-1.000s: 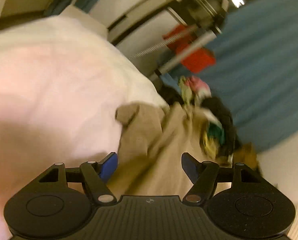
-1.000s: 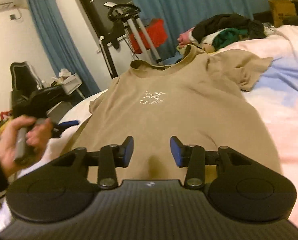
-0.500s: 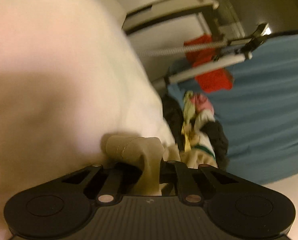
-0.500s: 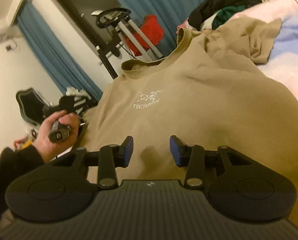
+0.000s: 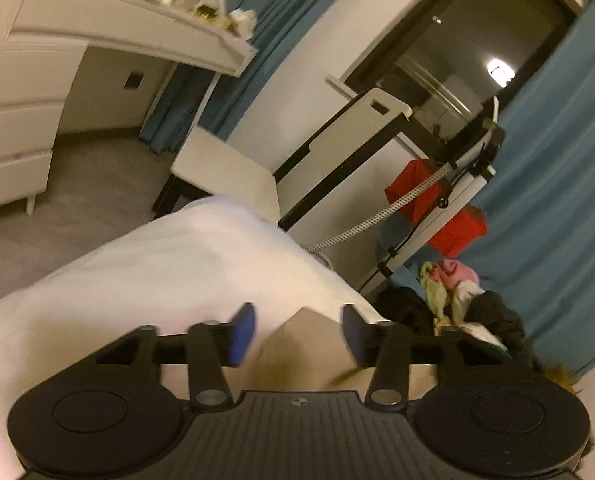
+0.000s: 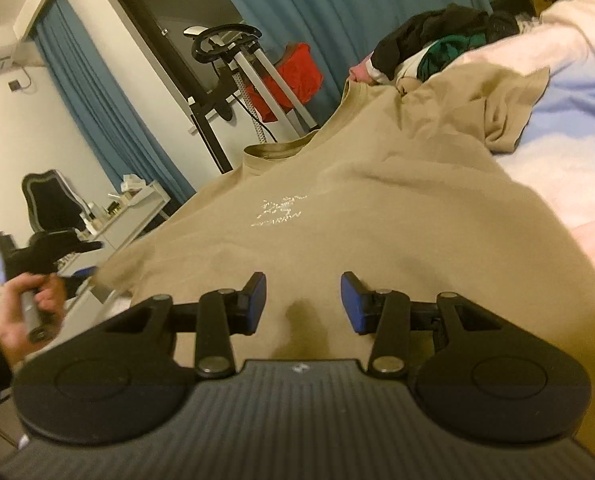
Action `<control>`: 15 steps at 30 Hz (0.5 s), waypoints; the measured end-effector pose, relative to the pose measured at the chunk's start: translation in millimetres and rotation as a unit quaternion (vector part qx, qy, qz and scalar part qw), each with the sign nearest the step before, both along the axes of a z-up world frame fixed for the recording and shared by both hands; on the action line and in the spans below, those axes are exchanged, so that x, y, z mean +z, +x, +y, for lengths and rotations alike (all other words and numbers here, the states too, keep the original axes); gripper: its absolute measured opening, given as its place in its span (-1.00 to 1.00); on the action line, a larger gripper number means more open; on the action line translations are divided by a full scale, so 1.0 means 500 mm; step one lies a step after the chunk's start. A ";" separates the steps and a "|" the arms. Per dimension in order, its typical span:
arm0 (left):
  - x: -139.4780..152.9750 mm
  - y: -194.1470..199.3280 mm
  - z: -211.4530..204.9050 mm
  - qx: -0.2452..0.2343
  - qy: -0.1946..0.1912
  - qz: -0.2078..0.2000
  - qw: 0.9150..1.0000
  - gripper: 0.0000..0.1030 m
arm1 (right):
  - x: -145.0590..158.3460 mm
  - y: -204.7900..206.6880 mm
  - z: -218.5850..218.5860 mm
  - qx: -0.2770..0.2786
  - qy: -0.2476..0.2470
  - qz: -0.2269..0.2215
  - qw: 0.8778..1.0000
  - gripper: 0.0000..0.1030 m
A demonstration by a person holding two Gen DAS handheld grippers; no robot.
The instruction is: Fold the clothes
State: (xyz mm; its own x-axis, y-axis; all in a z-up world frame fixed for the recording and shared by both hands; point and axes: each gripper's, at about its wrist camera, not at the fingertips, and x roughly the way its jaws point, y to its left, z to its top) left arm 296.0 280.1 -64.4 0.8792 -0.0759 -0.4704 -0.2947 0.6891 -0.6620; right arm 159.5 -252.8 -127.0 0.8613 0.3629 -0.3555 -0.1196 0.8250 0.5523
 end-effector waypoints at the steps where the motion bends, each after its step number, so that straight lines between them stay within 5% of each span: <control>1: 0.002 -0.016 0.015 0.001 -0.005 0.002 1.000 0.26 | 0.004 -0.006 0.000 -0.001 -0.005 -0.001 1.000 -0.12; 10: -0.042 -0.015 -0.034 0.002 0.009 0.039 0.999 0.49 | 0.021 -0.039 0.021 0.013 -0.033 -0.004 0.999 -0.12; 13: -0.058 -0.011 -0.054 0.002 0.015 0.052 0.999 0.37 | 0.014 -0.034 0.023 0.009 -0.035 0.006 0.999 -0.12; 15: -0.068 -0.009 -0.068 0.002 0.019 0.060 0.998 -0.20 | 0.007 -0.029 0.019 0.006 -0.031 0.013 0.999 -0.12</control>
